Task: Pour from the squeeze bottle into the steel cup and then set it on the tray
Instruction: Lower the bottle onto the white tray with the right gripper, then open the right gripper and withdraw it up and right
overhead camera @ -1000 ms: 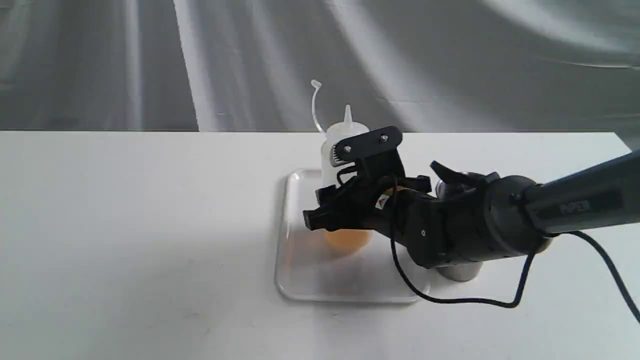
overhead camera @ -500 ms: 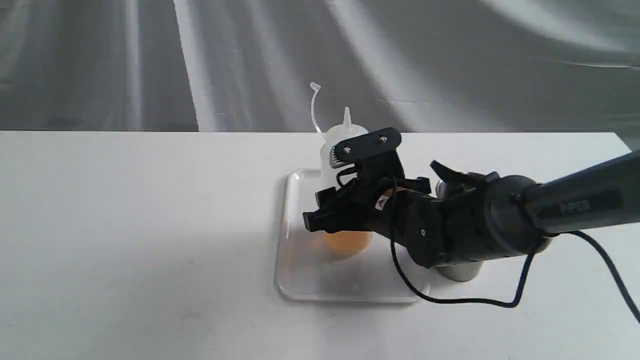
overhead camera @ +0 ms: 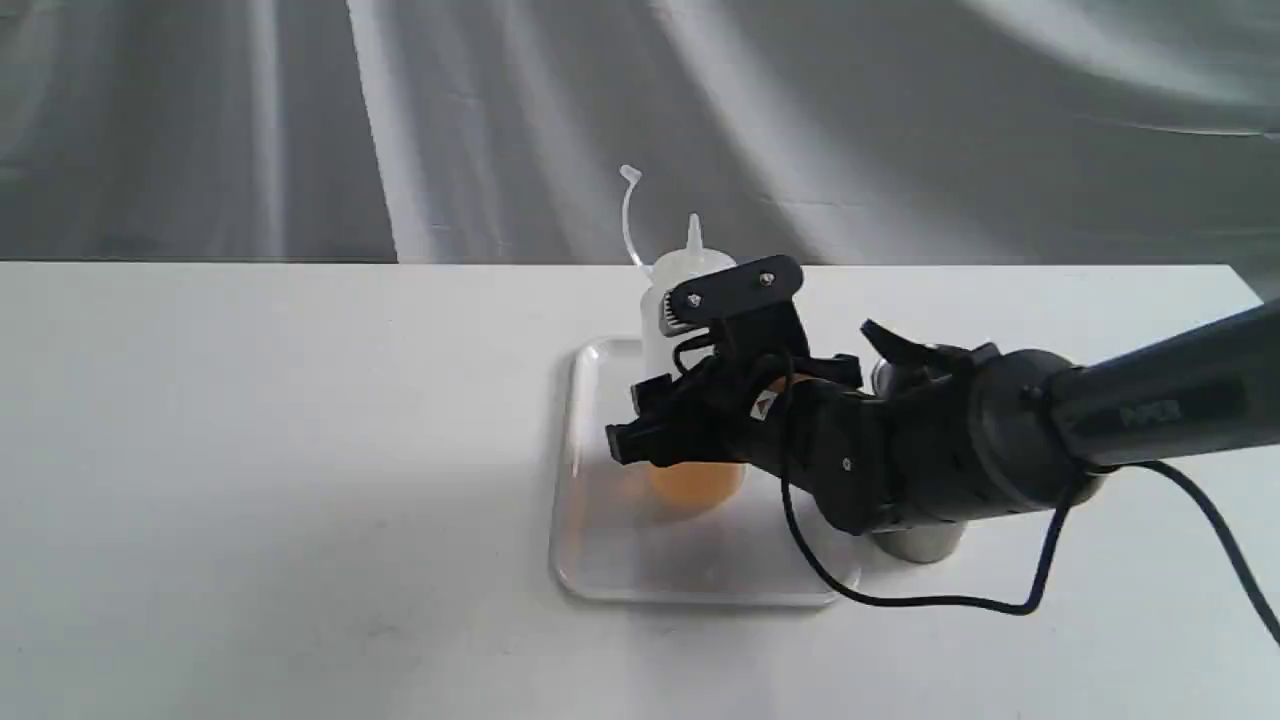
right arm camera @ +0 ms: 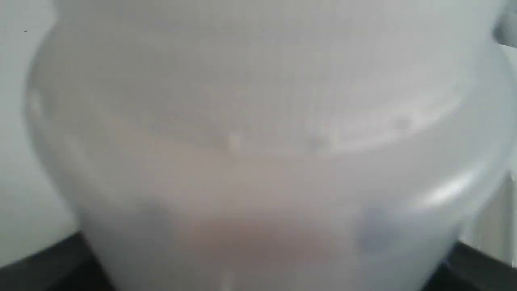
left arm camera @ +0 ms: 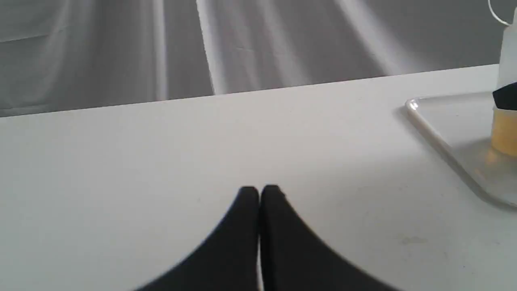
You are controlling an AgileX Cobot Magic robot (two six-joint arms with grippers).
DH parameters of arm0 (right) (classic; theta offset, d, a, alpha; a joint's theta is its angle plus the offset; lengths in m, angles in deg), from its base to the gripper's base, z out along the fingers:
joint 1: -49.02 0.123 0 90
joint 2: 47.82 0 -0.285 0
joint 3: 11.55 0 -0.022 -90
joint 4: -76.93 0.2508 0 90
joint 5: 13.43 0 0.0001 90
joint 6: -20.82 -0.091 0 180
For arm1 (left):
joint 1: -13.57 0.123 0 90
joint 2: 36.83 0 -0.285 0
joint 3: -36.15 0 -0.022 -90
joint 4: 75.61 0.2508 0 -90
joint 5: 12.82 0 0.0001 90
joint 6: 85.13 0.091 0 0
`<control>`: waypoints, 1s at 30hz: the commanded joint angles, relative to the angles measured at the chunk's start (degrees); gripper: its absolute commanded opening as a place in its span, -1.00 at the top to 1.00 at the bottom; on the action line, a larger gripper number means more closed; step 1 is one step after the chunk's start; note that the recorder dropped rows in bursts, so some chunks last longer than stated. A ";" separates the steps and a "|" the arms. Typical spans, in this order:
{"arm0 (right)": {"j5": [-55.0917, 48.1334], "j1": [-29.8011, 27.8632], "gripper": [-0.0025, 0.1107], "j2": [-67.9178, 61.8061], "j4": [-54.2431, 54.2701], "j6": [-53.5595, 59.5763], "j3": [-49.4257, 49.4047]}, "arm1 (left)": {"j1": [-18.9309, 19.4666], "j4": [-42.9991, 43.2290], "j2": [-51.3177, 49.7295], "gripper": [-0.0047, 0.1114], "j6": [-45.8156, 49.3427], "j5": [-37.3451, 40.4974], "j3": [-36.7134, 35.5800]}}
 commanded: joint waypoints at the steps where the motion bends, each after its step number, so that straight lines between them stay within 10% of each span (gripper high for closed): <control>1: 0.29 -0.02 -0.37 0.55 -0.31 1.63 0.45 | -0.33 -0.04 0.15 0.92 -0.18 -0.39 -0.25; 8: 0.29 -0.02 -0.66 1.55 -0.31 1.62 0.45 | -0.33 -0.04 0.15 0.92 -0.06 -0.39 -0.25; 30: -12.02 -0.02 -0.66 42.06 -15.17 1.89 -16.56 | -0.33 -0.04 0.15 0.92 -0.07 -0.39 -0.25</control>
